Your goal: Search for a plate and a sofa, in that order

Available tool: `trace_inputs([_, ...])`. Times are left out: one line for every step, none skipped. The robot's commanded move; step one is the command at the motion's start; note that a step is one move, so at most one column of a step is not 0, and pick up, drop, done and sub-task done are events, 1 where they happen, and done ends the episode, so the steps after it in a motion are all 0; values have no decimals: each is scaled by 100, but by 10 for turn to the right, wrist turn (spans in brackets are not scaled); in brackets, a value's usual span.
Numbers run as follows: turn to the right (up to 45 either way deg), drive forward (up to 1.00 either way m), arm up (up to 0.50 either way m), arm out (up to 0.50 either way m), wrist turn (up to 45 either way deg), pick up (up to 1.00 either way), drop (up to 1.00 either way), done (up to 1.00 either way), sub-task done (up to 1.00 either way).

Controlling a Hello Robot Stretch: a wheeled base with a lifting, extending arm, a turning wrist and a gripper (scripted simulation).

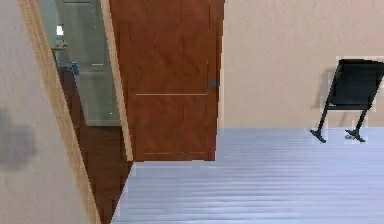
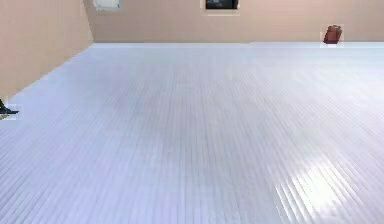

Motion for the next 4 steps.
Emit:
trace_inputs([0,100,0,0,0,0,0,0,0])
trace_inputs([-90,0,0,0,0,0,0,0,0])
trace_inputs([0,10,0,0,0,0,0,0,0])
trace_inputs([-450,0,0,0,0,0,0,0,0])
